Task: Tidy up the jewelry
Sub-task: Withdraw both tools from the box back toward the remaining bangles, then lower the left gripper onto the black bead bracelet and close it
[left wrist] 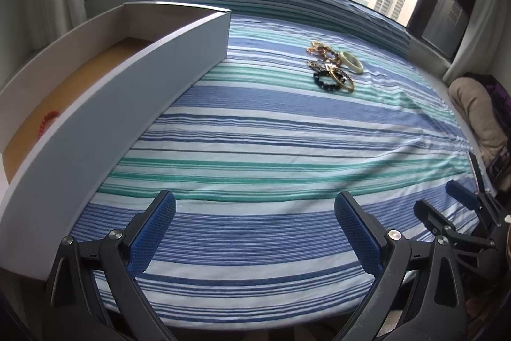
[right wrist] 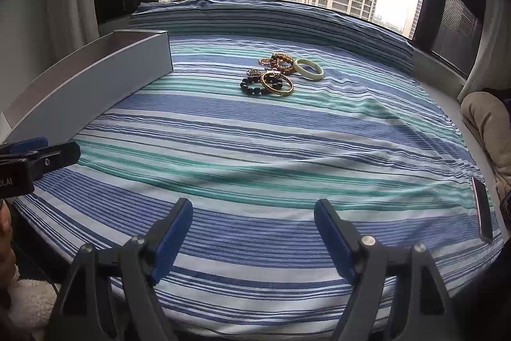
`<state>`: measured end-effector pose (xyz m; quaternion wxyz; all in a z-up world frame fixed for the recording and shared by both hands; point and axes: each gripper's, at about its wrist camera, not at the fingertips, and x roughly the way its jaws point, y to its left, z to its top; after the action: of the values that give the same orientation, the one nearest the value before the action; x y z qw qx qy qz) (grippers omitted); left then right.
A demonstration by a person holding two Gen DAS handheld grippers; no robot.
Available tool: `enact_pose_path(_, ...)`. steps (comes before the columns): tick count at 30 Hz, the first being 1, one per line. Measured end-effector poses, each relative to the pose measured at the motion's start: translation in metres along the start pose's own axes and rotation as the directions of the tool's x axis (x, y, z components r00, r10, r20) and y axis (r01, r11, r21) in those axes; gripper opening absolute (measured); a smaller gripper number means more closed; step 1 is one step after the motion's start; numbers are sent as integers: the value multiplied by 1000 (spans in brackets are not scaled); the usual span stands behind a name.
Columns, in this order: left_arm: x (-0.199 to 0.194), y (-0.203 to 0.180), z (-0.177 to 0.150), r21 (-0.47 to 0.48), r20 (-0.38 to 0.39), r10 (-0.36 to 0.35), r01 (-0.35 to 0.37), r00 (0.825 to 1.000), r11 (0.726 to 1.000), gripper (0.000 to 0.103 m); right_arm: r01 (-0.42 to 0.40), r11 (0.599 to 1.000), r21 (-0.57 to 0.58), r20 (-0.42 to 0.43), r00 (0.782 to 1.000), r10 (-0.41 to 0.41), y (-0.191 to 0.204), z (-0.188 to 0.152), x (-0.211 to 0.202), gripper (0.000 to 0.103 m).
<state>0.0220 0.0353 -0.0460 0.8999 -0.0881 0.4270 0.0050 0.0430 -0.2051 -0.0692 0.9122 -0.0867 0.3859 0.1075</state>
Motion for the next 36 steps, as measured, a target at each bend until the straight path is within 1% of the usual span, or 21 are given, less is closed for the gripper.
enact_pose_path(23,15,-2,-2,-2,-44,13,-13,999,1000,100,-9,1000,1,-22,1000,9,3,-2,5,80)
enact_pose_path(36,30,-11,1,15,-75,29,-28,997,1000,100,-8,1000,29,-41,999,9,-9,-6,13,80)
